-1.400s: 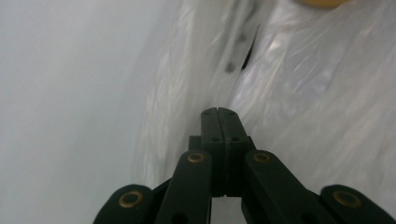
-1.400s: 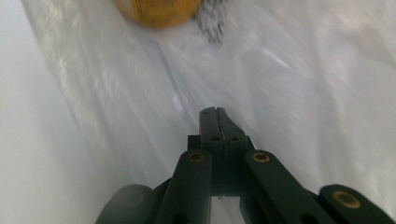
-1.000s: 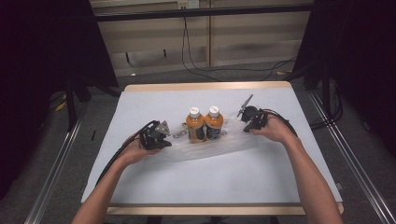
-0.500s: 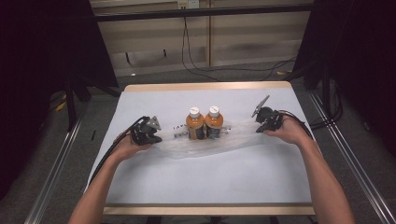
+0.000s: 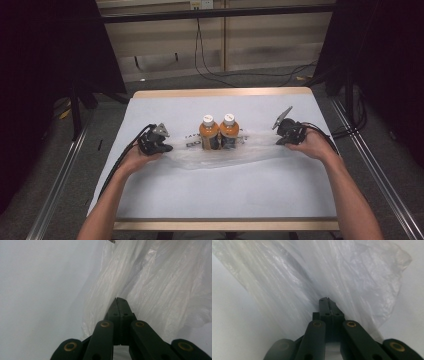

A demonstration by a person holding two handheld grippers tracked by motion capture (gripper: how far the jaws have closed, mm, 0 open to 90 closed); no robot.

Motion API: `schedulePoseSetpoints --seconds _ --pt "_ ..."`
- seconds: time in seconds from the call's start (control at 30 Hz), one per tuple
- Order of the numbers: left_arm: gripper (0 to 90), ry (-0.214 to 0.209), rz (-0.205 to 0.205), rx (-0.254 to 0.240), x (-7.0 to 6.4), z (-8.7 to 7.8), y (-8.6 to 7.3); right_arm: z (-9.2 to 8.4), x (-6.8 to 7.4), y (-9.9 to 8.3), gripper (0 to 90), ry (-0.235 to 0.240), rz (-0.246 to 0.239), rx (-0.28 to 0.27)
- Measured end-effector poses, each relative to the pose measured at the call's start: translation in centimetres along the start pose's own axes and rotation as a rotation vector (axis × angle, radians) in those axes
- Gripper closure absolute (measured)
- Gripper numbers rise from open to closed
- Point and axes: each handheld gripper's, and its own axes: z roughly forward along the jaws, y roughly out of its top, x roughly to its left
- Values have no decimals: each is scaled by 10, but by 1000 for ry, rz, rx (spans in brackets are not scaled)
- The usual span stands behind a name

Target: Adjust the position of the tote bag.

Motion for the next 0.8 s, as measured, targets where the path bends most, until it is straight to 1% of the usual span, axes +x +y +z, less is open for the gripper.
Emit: schedulePoseSetpoints --seconds 0.03,0.07,0.13,0.17,0.2,0.23,0.27,0.3,0.33,0.37,0.4,0.43,0.47,0.5,0.53,0.57,0.6,0.63,0.67,0.7,0.73,0.77,0.8 --pt "900 -14 -27 -24 2 -1 -4 0 1 1 900 -6 12 3" --pt "900 -19 -44 -39 3 -1 -6 1 1 3 900 -7 5 -4" --pt "900 -17 -65 -62 3 -1 -9 1 3 6 900 14 16 -20" --pt "900 -20 -82 -85 1 -1 -10 0 4 7 900 22 23 -35" --pt "900 -33 -80 -88 0 -2 -10 0 5 7 900 22 18 -48" --pt "900 -23 -72 -102 -1 -2 -10 1 6 8 900 26 21 -60" --pt "900 -24 -72 -99 -2 -4 -10 0 8 8 900 29 23 -69" --pt "900 -25 -70 -122 -4 -5 -9 -1 9 9 900 34 24 -74" --pt "900 -25 -70 -122 -4 -5 -9 -1 9 9 900 34 24 -74" --pt "900 -18 -73 -148 -6 -8 -8 -3 10 9 900 42 15 -112" --pt "892 -33 -80 -176 -9 -14 -7 -7 13 11 900 53 18 -172" --pt "892 -31 -75 -188 -10 -16 -7 -9 14 11 900 51 19 -185" --pt "892 -29 -80 -204 -11 -19 -6 -10 16 11 900 47 21 -196" --pt "892 -40 -86 -222 -13 -22 -6 -12 16 11 900 45 19 -213" --pt "890 -42 -79 -236 -13 -25 -6 -12 18 10 900 41 28 -225" --pt "891 -44 -82 -250 -13 -28 -6 -13 18 9 900 36 23 -229" --pt "891 -41 -87 -271 -14 -30 -6 -13 17 9 900 41 21 -255" --pt "891 -48 -94 -289 -15 -33 -6 -15 18 8 900 53 34 -266" --pt "891 -54 -98 -310 -16 -35 -5 -17 19 8 900 69 54 -297" --pt "892 -58 -97 -333 -18 -38 -4 -19 18 8 900 80 54 -321" --pt "892 -66 -96 -355 -20 -39 -2 -21 19 10 900 75 51 -334" --pt "892 -71 -97 -365 -23 -39 0 -24 19 12 900 75 55 -349" --pt "891 -68 -86 -360 -25 -39 2 -26 18 13 900 88 53 -379"
